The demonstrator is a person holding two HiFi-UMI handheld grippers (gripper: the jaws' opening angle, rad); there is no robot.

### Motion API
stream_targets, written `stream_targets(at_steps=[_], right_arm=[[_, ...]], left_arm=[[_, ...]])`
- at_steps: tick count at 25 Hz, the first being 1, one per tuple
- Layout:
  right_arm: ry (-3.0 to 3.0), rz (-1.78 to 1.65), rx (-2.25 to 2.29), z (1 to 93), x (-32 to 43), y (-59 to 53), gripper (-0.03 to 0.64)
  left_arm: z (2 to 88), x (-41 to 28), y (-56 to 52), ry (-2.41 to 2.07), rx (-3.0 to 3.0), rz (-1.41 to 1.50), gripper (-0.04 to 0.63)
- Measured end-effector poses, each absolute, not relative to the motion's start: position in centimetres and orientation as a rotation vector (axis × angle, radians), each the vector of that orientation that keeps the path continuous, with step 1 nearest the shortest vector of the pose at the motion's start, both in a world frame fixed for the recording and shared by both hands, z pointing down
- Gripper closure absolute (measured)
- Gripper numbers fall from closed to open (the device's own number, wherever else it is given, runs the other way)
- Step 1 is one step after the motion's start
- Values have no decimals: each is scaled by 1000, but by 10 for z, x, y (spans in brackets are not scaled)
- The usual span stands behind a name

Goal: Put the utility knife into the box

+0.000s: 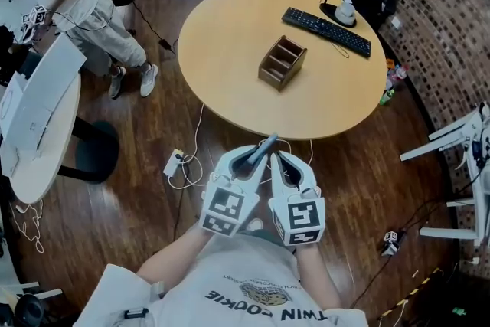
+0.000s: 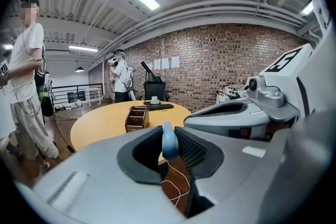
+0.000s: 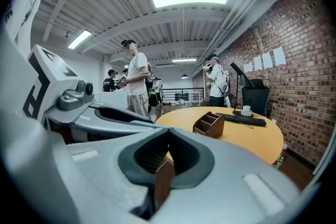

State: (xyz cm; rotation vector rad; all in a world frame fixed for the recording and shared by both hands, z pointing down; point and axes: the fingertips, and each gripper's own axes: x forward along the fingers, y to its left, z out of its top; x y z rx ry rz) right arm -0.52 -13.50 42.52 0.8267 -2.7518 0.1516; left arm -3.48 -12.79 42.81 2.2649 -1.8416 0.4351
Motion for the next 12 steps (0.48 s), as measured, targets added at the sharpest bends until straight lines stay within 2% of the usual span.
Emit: stream_targets(at_steps=[12], right_arm=[[-2688, 196, 925, 440, -38, -201, 620]], left_arm=[[441, -67, -199, -1732, 2332, 445, 518]])
